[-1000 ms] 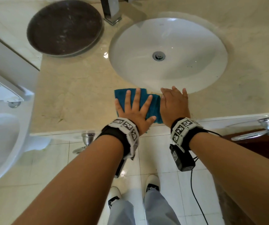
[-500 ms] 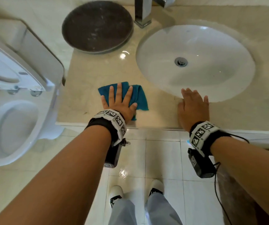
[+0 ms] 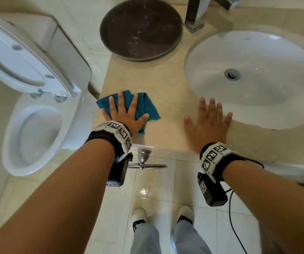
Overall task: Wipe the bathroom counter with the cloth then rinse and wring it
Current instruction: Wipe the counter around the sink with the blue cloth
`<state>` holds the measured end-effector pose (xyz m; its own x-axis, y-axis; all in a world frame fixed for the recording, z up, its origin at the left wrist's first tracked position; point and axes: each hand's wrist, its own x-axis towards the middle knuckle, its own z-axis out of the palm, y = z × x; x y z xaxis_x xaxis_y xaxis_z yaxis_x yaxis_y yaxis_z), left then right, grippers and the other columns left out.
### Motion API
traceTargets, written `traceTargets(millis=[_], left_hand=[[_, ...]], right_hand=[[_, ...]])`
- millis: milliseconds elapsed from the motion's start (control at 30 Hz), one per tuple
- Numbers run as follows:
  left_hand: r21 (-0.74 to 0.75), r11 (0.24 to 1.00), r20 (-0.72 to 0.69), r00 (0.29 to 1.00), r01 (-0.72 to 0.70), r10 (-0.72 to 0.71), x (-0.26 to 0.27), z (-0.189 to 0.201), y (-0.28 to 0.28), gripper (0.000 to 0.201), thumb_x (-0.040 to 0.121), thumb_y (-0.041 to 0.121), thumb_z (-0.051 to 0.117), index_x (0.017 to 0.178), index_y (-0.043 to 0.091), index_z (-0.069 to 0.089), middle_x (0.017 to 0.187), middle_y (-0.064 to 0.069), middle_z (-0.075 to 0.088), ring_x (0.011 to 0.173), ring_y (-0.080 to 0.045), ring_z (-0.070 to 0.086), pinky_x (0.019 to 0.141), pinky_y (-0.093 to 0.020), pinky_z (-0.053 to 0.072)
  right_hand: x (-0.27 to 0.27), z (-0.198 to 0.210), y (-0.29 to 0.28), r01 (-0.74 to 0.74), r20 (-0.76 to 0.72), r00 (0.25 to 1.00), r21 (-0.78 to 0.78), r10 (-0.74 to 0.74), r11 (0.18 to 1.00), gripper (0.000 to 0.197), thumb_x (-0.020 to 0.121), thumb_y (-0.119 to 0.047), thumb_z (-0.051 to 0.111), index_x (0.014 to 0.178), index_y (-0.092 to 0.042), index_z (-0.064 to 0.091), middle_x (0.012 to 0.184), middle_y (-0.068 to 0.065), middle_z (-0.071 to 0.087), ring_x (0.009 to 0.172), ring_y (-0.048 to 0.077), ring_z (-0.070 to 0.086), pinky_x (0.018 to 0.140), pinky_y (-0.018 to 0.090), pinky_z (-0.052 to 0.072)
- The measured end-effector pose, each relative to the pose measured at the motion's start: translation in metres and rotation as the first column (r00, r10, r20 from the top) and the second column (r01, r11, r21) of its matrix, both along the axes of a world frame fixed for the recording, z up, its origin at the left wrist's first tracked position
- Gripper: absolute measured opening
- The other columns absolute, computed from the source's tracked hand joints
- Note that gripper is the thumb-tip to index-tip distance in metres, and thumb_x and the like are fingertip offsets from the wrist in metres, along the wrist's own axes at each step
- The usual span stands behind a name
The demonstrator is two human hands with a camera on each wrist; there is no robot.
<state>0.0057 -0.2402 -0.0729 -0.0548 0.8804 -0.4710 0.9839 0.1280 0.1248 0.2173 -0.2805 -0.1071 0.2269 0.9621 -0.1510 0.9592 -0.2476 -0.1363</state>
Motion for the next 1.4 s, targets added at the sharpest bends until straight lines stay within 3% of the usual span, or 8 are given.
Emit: traceTargets(millis=[333, 633, 800, 1000, 1200, 1400], left_hand=[[-0.009, 0.99, 0.003, 0.99, 0.141, -0.141, 0.015, 0.002, 0.067, 0.072, 0.088, 0.068, 0.026, 0.145, 0.044, -0.012, 0.155, 0.0, -0.026, 0.142, -0.029, -0.023, 0.112, -0.059, -0.009], [-0.016, 0.962, 0.002, 0.962, 0.274, -0.274, 0.024, 0.0, 0.089, 0.07, 0.092, 0.062, 0.028, 0.145, 0.043, -0.013, 0.155, 0.001, -0.025, 0.142, -0.028, -0.023, 0.112, -0.058, -0.009], [-0.043, 0.951, 0.028, 0.951, 0.308, -0.307, 0.027, 0.006, 0.089, 0.069, 0.095, 0.052, 0.033, 0.146, 0.04, -0.011, 0.154, 0.002, -0.026, 0.142, -0.028, -0.023, 0.112, -0.057, -0.009], [-0.028, 0.885, 0.062, 0.885, 0.464, -0.462, 0.038, 0.014, 0.072, 0.071, 0.095, 0.031, 0.047, 0.149, 0.034, 0.0, 0.158, 0.0, -0.014, 0.145, -0.028, -0.01, 0.115, -0.052, 0.005], [-0.073, 0.876, 0.149, 0.873, 0.478, -0.464, 0.028, 0.025, 0.068, 0.072, 0.09, 0.036, 0.056, 0.149, 0.03, 0.014, 0.159, -0.003, -0.006, 0.146, -0.027, -0.002, 0.118, -0.041, 0.008], [-0.074, 0.886, 0.195, 0.878, 0.458, -0.438, 0.014, 0.033, 0.061, 0.066, 0.091, 0.032, 0.056, 0.148, 0.025, 0.023, 0.159, -0.005, 0.002, 0.146, -0.025, 0.004, 0.118, -0.035, 0.008]], right_hand=[[0.001, -0.003, -0.003, 0.026, -0.004, 1.0, 0.042, -0.025, 0.999, 0.073, 0.085, -0.056, 0.016, 0.149, -0.024, 0.002, 0.157, 0.005, 0.008, 0.145, 0.024, 0.004, 0.117, 0.049, -0.005], [-0.001, 0.002, -0.001, 0.06, -0.011, 0.998, 0.05, -0.059, 0.997, 0.07, 0.086, -0.056, 0.021, 0.148, -0.027, 0.008, 0.157, 0.002, 0.013, 0.145, 0.022, 0.006, 0.117, 0.048, -0.004], [-0.002, 0.003, 0.0, 0.06, -0.012, 0.998, 0.034, -0.06, 0.998, 0.074, 0.082, -0.059, 0.014, 0.149, -0.028, 0.006, 0.157, 0.001, 0.01, 0.145, 0.022, 0.005, 0.117, 0.048, -0.005], [0.002, 0.006, 0.003, 0.038, -0.046, 0.998, -0.067, -0.041, 0.997, 0.081, 0.076, -0.063, 0.003, 0.149, -0.028, -0.001, 0.158, 0.002, 0.003, 0.146, 0.023, 0.0, 0.115, 0.047, -0.008], [0.012, 0.032, 0.027, -0.026, -0.17, 0.985, -0.279, -0.022, 0.96, 0.075, 0.09, -0.058, 0.033, 0.149, -0.027, 0.0, 0.159, 0.003, -0.001, 0.146, 0.023, 0.001, 0.116, 0.05, 0.0], [-0.002, 0.058, 0.056, -0.222, -0.281, 0.946, -0.208, 0.159, 0.953, 0.07, 0.092, -0.041, 0.044, 0.15, -0.025, 0.008, 0.159, 0.005, 0.002, 0.146, 0.023, 0.004, 0.118, 0.044, 0.01]])
